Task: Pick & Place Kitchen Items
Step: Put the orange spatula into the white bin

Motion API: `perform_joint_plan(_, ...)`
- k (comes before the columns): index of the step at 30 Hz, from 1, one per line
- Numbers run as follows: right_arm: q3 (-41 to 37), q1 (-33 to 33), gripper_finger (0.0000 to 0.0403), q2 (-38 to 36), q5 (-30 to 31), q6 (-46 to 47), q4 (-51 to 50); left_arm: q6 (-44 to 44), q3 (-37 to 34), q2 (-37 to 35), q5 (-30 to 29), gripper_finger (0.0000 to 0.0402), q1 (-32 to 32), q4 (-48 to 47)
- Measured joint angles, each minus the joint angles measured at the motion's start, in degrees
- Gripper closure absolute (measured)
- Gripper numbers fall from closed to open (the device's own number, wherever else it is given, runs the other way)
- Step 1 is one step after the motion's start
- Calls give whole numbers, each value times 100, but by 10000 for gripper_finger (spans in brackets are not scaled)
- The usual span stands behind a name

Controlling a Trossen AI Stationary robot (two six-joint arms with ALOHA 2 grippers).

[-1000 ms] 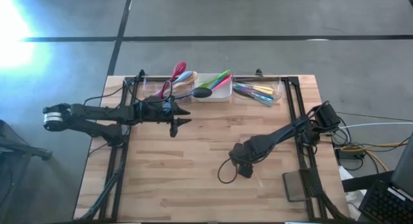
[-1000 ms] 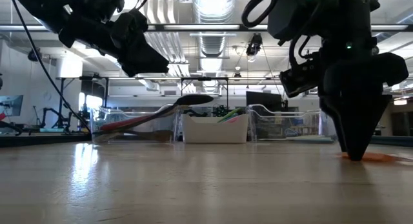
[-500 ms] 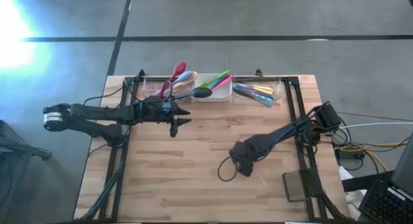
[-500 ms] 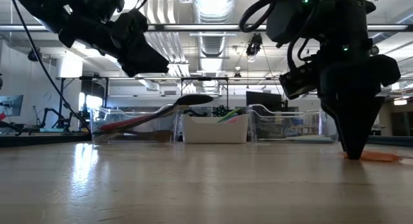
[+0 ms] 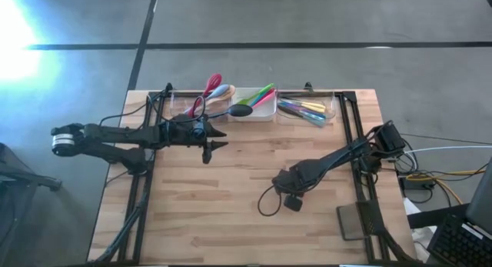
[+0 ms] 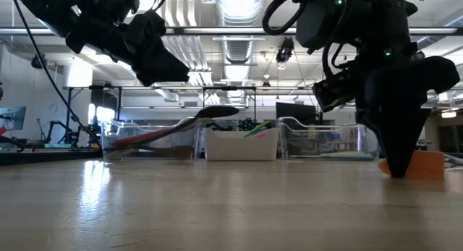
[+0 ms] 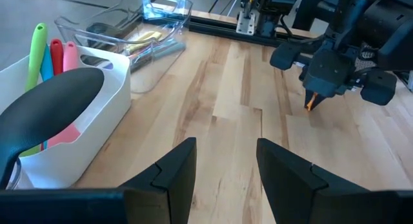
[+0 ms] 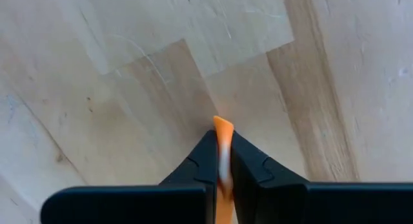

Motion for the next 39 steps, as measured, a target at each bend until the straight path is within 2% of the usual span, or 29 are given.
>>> perform_joint_plan(6,51,-122,393,-366,-204,-38,228,-242,0,0,221,234,0,-4)
perform_joint_plan(11,71,-258,394,-690,-135,-271,335,-509,1,50,591,234,-18,-6)
perform_joint_plan(16,237,-445,394,-765,-169,-694,184,-774,15,463,875,234,-39,68)
perform_joint_plan(20,600,-677,394,-746,-170,-1262,-550,-930,66,944,1024,234,-56,109)
perform_joint_plan(25,1271,-979,394,-757,460,-1957,-1731,-981,300,1486,1115,234,-94,137)
perform_joint_plan(30,2033,-1500,394,-757,1216,-2751,-2613,-718,467,1515,1091,234,-92,160)
perform_joint_plan(34,2582,-2213,394,-755,1660,-3440,-2784,-580,472,1268,1094,234,-92,140)
perform_joint_plan(39,3167,-3269,394,-755,1803,-4473,-2561,-489,389,937,1093,234,-92,95)
